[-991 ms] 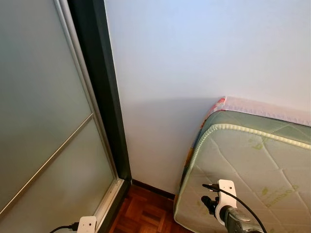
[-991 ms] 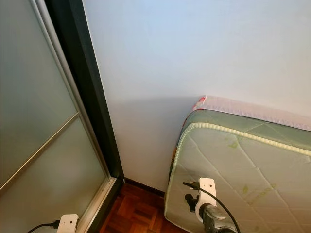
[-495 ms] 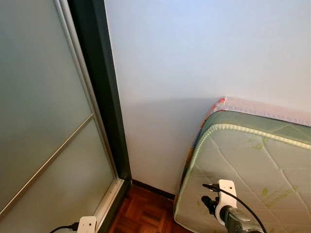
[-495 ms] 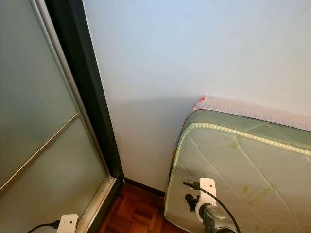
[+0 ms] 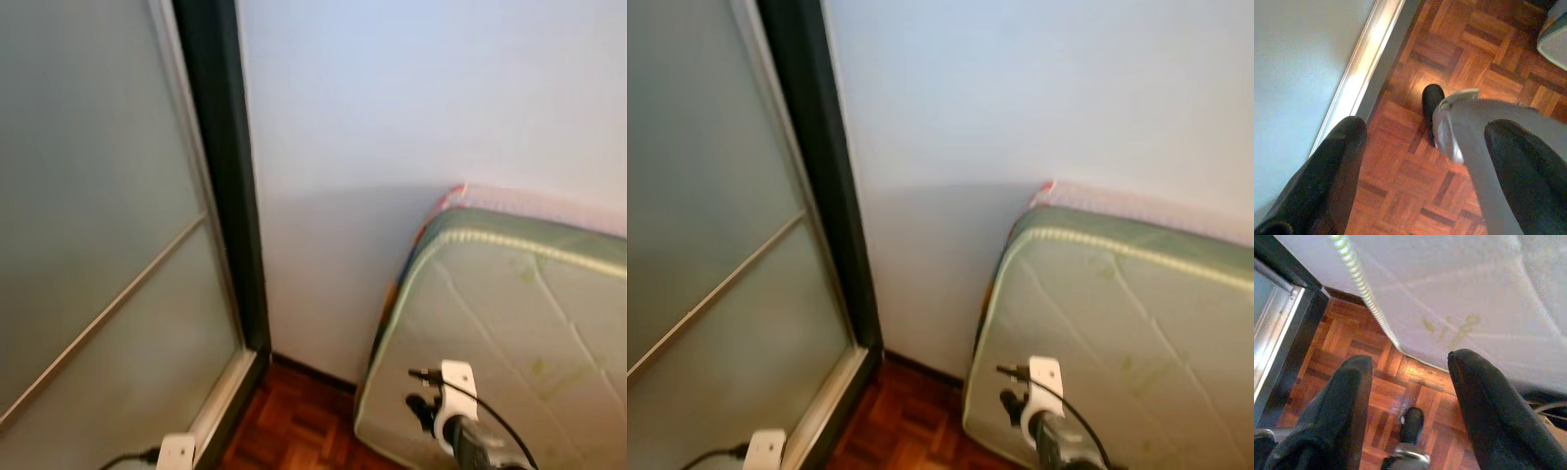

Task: Clean up the room

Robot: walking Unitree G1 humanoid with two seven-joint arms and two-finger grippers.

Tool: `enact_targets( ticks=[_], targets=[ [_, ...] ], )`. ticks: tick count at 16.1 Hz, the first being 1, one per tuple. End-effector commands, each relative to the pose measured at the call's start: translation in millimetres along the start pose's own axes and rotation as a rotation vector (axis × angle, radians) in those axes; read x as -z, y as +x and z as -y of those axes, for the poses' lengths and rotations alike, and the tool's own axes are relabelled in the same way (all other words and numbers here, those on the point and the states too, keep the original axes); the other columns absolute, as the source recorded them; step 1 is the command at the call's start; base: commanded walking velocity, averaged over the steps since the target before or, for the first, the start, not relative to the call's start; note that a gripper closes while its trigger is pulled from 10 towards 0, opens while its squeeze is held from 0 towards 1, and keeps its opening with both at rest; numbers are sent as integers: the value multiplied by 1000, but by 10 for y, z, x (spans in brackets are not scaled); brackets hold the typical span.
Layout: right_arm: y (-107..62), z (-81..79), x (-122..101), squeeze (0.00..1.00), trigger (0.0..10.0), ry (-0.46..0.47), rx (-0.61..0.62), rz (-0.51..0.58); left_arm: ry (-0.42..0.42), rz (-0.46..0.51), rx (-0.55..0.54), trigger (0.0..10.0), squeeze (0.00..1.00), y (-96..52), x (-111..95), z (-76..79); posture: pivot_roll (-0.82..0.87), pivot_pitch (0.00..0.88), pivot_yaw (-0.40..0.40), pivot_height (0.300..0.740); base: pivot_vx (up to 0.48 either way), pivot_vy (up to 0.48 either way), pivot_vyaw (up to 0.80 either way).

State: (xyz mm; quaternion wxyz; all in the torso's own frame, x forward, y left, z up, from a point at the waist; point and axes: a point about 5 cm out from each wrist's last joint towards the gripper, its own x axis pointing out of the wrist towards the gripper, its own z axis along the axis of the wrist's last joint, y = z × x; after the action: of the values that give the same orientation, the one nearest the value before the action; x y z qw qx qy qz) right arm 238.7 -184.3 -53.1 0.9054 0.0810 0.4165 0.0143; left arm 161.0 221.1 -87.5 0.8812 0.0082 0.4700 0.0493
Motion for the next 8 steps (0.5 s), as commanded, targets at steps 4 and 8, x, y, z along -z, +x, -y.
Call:
enact_targets(
  ticks=[4,8],
  targets=[
    [-4,15,18,0,10000,-1,3,-10,10,-20,6,10000,0,-4,35,5,61,0,-46,740,-141,0,0],
    [-4,15,11,0,10000,2,3,-6,8,-19,2,10000,0,-3,29,1,62,0,-47,740,-129,0,0]
  ],
)
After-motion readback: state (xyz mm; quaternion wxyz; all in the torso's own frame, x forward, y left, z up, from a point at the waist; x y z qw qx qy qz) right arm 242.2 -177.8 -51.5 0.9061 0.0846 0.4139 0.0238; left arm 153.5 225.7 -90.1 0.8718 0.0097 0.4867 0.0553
